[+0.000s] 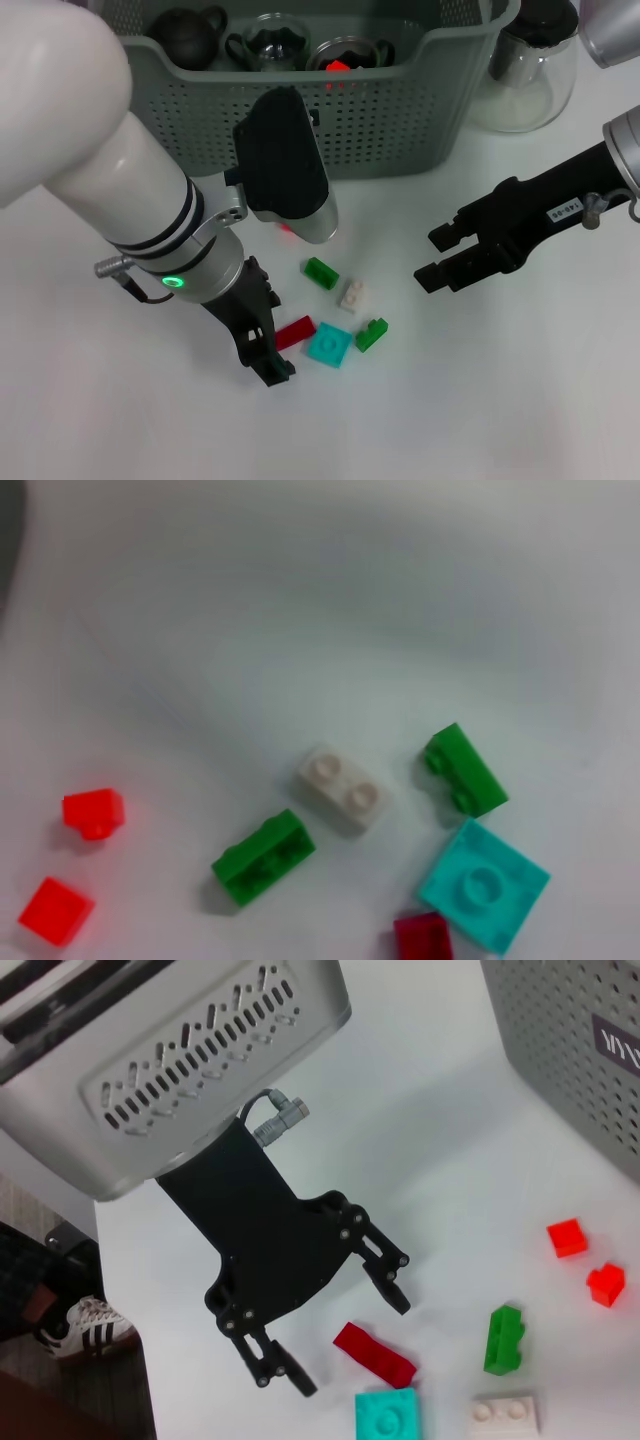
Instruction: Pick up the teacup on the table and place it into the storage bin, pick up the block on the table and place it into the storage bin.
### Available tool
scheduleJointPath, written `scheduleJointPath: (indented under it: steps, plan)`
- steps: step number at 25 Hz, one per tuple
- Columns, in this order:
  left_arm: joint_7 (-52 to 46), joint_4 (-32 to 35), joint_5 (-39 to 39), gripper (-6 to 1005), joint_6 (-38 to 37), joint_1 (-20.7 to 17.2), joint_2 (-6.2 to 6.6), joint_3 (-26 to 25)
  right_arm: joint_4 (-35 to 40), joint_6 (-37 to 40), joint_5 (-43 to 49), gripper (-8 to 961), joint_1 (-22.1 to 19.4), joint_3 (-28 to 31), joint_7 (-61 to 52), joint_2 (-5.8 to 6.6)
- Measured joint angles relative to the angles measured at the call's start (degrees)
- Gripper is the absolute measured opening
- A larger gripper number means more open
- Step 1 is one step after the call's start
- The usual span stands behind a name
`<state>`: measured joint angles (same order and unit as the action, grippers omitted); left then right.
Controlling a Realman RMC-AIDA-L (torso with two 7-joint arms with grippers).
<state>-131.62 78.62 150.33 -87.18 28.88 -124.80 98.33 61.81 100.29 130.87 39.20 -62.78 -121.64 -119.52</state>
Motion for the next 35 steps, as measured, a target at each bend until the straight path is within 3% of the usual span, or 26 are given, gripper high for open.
scheduleJointPath:
  steps: [6, 12, 28, 35]
  plan:
    - [0.0, -0.1, 1.3, 773, 0.7, -0.2, 0.0, 1.1, 0.0, -0.2, 0.0, 683, 0.0, 0.0, 0.0, -0.01]
    - [-0.1, -0.4, 1.6, 527, 1.7, -0.2, 0.0, 2.3, -0.4, -0.6, 0.0, 686, 0.1, -0.1, 0.0, -0.01]
    - [-0.5, -1.1, 2.2, 442, 2.8, -0.3, 0.0, 3.3, -1.4, -1.2, 0.1, 684, 0.1, -0.1, 0.4, -0.28]
    - [-1.7, -1.1, 2.4, 213, 3.4, -0.3, 0.0, 3.3, -1.4, -1.3, 0.7, 685, 0.1, -0.1, 0.4, -0.28]
